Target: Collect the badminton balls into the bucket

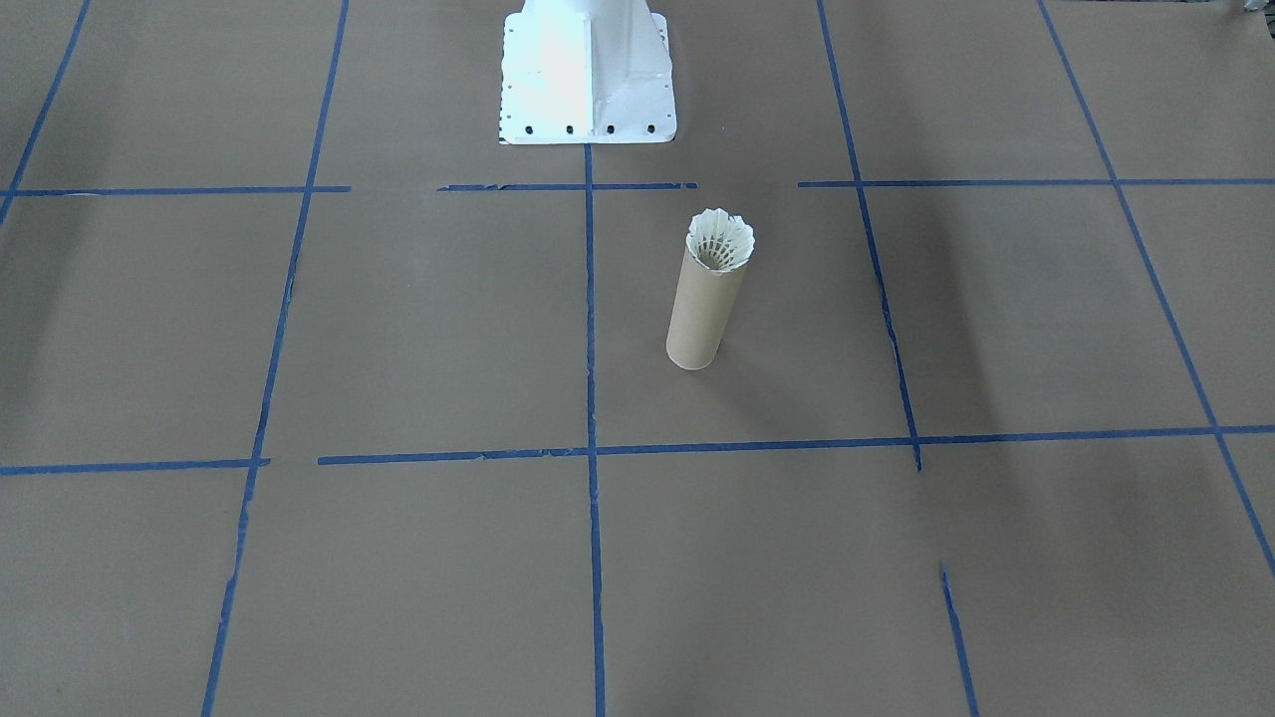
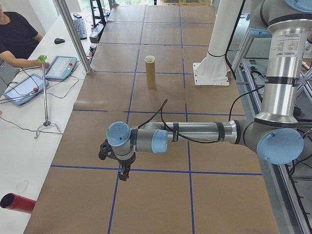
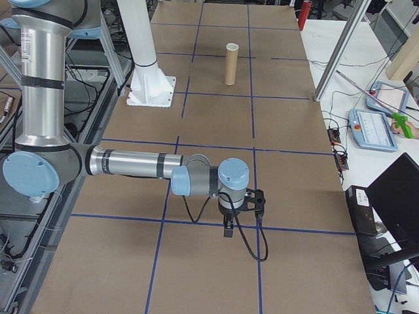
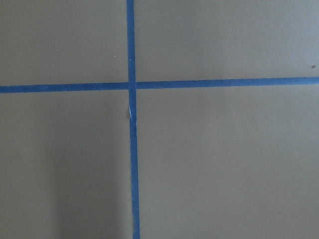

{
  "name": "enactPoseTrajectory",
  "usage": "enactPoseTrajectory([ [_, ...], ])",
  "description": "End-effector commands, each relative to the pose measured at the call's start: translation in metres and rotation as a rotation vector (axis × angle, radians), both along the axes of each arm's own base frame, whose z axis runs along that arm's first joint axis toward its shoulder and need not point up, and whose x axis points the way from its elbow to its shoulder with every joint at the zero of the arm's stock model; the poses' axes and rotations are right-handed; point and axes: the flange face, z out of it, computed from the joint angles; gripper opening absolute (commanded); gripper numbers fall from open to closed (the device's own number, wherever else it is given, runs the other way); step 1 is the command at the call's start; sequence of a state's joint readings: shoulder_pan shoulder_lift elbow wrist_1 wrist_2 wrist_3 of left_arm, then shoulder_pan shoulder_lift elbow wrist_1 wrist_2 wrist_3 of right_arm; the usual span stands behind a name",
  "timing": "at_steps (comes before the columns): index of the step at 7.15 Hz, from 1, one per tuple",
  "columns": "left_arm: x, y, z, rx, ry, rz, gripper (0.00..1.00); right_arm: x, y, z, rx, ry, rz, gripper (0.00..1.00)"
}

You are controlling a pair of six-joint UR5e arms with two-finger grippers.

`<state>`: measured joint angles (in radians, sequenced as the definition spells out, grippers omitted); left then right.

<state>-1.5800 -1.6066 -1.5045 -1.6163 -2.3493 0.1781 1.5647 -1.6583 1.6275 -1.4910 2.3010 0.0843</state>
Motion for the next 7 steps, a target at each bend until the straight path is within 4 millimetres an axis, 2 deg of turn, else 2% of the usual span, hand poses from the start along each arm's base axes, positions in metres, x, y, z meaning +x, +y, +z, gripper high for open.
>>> enactPoseTrajectory([
  [1, -0.0048, 0.0012, 0.0004, -0.063, -0.054, -0.075, 1.0, 0.0, 0.0, 0.0, 0.0, 0.0, 0.0, 1.0],
  [3, -0.0035, 0.0006, 0.0008, -0.155, -0.044, -0.167, 1.0, 0.0, 0.0, 0.0, 0.0, 0.0, 0.0, 1.0],
  [7, -0.0033, -0.0027, -0.0086, -0.153, -0.039, -0.184, 1.0, 0.0001, 0.0, 0.0001, 0.0, 0.002, 0.0, 1.0],
])
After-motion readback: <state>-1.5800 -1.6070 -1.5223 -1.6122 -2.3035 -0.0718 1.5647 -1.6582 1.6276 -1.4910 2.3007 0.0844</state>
